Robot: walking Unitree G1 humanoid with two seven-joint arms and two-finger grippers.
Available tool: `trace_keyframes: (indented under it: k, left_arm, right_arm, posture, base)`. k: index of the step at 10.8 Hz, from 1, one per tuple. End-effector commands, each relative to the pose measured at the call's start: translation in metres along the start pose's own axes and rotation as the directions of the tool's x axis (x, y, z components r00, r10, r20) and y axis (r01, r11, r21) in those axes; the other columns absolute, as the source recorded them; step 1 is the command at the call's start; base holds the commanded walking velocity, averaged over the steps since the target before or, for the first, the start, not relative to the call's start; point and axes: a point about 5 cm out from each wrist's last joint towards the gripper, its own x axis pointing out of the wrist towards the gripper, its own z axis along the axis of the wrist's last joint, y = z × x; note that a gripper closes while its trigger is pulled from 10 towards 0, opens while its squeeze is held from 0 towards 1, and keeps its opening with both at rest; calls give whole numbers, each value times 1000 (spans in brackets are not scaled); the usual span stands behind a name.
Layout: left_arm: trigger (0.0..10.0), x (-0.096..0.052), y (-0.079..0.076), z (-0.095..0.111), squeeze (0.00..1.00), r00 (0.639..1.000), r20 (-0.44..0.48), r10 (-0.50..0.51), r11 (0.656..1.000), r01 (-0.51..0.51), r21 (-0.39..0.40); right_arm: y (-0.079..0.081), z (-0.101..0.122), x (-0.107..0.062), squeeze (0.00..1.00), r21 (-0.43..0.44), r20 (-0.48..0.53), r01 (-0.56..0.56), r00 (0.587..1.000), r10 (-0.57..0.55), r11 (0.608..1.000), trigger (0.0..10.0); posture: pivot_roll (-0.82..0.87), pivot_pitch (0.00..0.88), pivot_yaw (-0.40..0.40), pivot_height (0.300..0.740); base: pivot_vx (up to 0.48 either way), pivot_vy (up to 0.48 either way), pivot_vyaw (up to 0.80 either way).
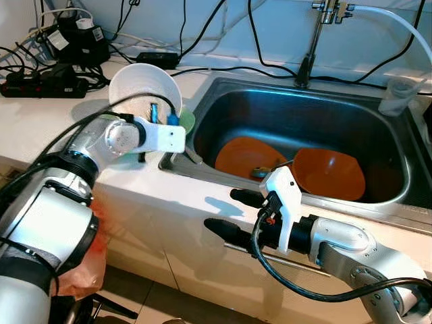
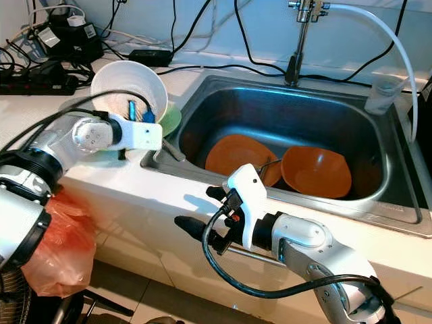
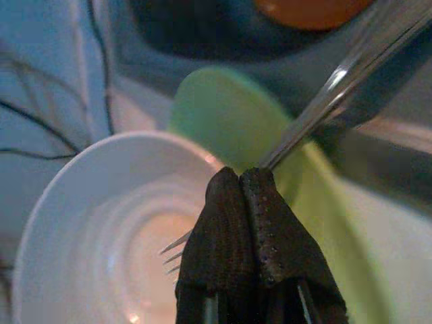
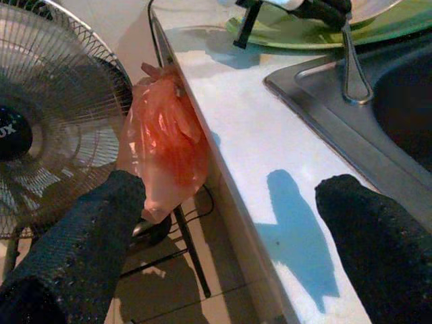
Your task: Kitchen organization
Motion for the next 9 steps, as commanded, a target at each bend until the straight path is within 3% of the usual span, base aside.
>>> trace_keyframes:
  k: [1,5,8,9]
  left_arm:
    - [0,-6,19,-1,0,997,-17,77,996,-76,45]
    - [0,-14,24,-11,0,990,-36,140,988,-137,72]
    - [0,-19,36,-13,0,976,-45,213,976,-209,67]
    - [9569,-21,48,-12,1000,954,-52,294,944,-298,-140]
  right_arm:
    - [-1,5,-3,0,-11,24,8,1000,-7,1000,10000]
    - [-3,6,-2,0,-14,25,15,1000,-15,1000,10000]
    - [-4,5,-1,0,-14,27,22,999,-22,1000,10000]
    - [-4,5,-1,0,-12,28,27,999,-26,1000,10000]
  posture:
    - [-34,0,48,740]
    - [-27,0,44,740]
    - [-28,0,50,740]
    - [-29,0,52,740]
  base:
    - [0,0,0]
    - [0,0,0]
    - [0,0,0]
    - [0,0,0]
